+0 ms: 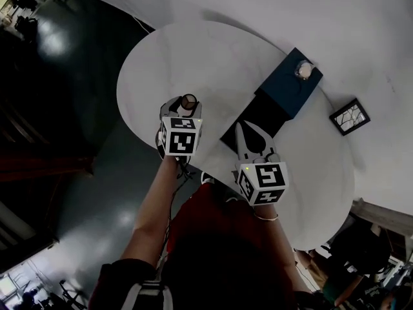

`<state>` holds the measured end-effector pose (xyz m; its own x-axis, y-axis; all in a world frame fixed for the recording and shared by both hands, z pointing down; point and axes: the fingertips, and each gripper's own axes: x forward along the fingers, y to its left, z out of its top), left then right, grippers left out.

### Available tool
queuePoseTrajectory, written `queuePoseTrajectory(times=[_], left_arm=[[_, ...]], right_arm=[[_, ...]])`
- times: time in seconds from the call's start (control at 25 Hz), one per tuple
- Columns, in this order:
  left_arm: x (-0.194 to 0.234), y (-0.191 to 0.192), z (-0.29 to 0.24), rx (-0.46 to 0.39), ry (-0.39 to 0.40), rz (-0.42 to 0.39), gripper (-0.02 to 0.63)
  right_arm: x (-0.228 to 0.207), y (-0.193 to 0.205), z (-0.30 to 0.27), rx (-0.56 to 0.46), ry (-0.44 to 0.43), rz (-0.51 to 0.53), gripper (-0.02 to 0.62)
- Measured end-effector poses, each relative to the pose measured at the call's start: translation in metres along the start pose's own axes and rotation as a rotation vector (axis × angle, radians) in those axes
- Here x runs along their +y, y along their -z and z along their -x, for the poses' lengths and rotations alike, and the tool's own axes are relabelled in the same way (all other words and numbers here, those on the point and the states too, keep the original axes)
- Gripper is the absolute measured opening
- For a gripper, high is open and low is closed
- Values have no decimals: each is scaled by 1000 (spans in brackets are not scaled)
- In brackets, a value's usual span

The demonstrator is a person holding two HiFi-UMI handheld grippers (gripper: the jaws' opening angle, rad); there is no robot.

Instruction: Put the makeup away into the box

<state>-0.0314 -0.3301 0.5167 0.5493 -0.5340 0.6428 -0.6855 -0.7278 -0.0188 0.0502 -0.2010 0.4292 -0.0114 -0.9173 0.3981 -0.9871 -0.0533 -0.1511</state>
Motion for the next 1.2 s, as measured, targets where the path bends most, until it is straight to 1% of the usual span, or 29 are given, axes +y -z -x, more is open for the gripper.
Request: queuePoseTrajectory(times=[0.2,0.4,0.84,0.96,1.08,1.2], left_arm=[[-26,-20,7,-45,38,-29,235],[-55,-39,19,-85,76,-76,235],[-148,-65,30,-119,225,-168,235],[-177,-68,28,-112,273,-202,235],[-205,-64,17,-84,319,-230,235],[-226,-58,2,-51,346,-258,235]], right_arm=[[-11,6,13,-8,33,-19,14],[-23,4,32,-32,67,-28,14],[-73,12,78,-66,180,-75,14],[-87,17,95,-69,218,-93,14],[-101,24,109,-70,255,-113,14],[-114,28,122,-72,281,-127,14]])
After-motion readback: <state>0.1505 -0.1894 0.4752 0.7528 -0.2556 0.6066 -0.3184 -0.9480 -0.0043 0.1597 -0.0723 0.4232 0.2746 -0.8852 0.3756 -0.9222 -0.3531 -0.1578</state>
